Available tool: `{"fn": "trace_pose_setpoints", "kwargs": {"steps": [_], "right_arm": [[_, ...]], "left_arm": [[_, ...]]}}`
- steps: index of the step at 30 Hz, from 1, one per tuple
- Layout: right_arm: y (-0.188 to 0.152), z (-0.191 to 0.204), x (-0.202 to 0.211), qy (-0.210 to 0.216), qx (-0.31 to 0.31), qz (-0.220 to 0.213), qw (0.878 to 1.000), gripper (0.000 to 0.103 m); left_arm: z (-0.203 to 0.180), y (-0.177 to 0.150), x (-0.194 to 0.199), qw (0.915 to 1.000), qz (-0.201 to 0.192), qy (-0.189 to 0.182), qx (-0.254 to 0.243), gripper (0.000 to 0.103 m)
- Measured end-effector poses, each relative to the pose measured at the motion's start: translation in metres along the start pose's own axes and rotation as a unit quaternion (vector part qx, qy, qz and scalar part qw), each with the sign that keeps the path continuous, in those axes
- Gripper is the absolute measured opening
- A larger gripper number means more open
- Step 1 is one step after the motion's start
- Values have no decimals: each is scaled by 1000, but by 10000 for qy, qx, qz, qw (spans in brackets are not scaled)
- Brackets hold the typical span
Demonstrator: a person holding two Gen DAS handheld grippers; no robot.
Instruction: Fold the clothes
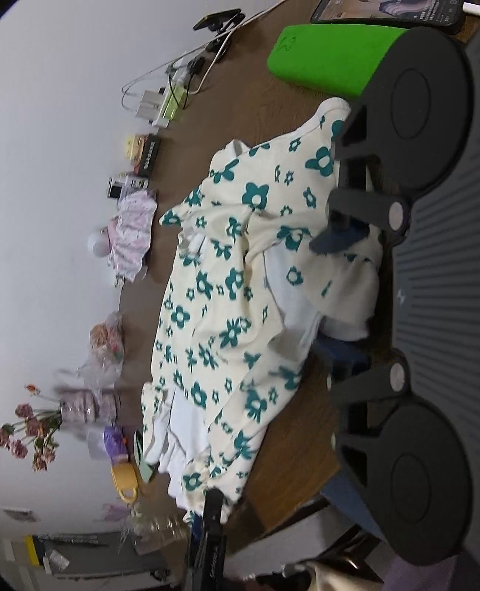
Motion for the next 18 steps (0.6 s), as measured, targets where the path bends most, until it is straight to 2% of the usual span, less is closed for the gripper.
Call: {"fn": "trace_pose_setpoints", "kwargs": {"steps": [3,7,9,11,12,13,14,15,18], "right_arm": [[0,2,-1,-80,-51,77,9999,9],[-7,11,10,-84,-47,213,9997,7],[-9,15,17,38,-80,194,9998,7],[-9,17,24,167,-103,89,9998,10],[-7,18,29,223,-7,-32,9997,15],[-3,18,35,232,114,-199,9995,30],[-1,17,36,319,116,-287,9990,39],[2,16,36,422,98,-360,9984,45],[11,12,35,727,42,-578,9957,43]], "left_arm": [[3,-2,5,9999,55,-67,-52,14],[2,-4,10,9997,76,-16,-253,12],[5,-2,8,9996,107,57,-237,17],[7,1,7,9998,178,76,-110,20],[5,4,8,9997,123,89,-177,25],[2,6,10,9996,52,108,-265,35],[-2,8,11,9992,-7,109,-374,40],[-7,9,12,9988,-62,92,-479,50],[-15,8,6,9984,-38,32,-569,52]]}}
Point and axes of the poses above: each gripper's, at about its wrist camera, not at the fingertips, and x roughly against the way its jaws point, z to its left, y to its top, the point moved 5 cm from there along -x, roughly the way its jaws point, and after that the axes turned 13 degrees about y, right-handed, at the moved point
